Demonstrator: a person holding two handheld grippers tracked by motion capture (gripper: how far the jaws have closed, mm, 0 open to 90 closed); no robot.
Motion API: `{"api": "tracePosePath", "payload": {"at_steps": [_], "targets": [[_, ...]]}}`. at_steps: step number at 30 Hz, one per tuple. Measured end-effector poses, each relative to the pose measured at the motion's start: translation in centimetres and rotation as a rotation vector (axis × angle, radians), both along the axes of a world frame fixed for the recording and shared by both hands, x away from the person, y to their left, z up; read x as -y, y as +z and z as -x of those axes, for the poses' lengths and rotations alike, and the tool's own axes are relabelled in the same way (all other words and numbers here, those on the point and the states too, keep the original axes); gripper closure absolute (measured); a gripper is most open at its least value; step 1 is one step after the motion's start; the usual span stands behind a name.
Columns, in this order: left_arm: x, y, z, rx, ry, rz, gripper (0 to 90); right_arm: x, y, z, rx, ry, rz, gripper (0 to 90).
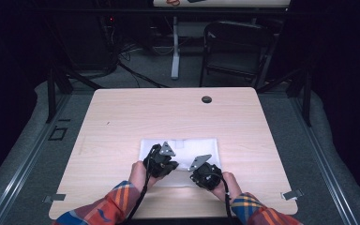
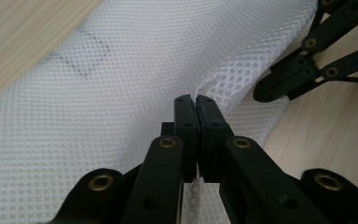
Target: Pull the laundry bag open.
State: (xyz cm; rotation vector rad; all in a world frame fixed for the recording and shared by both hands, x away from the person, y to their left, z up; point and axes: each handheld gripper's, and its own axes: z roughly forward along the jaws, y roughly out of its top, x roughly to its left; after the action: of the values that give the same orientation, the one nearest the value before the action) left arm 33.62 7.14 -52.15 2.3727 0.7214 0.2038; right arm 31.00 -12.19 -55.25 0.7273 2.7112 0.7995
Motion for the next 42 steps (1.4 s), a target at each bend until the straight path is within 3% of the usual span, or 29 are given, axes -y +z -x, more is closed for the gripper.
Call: {"api": "tracePosePath", "payload": {"at_steps": [5, 12, 23, 26, 32, 42], "targets": [[-0.1, 0.2, -0.1, 0.006, 0.007, -0.008, 88.5, 0.0, -0.5, -0.2, 0.008, 0.012, 0.03, 90.0], [-0.5, 0.6, -0.3, 0.015, 0.027, -0.008, 88.5, 0.1, -1.1, -0.5, 0.013, 0.024, 0.025, 90.0], [-1.0, 1.6, -0.5, 0.048, 0.062, -0.016, 88.8, 0.2, -1.1, -0.4, -0.001, 0.03, 0.03, 90.0], [-1.3, 2.1, -0.7, 0.055, 0.079, -0.008, 88.8, -0.1, -0.9, 0.0, -0.004, 0.042, 0.065, 90.0], [-1.6, 2.4, -1.1, 0.048, 0.1, -0.016, 88.9, -0.1, -0.9, 0.0, -0.006, 0.04, 0.065, 90.0], [-1.8, 4.0, -1.8, 0.083, 0.12, -0.013, 88.9, -0.1, -0.9, 0.1, -0.01, 0.042, 0.064, 90.0]]}}
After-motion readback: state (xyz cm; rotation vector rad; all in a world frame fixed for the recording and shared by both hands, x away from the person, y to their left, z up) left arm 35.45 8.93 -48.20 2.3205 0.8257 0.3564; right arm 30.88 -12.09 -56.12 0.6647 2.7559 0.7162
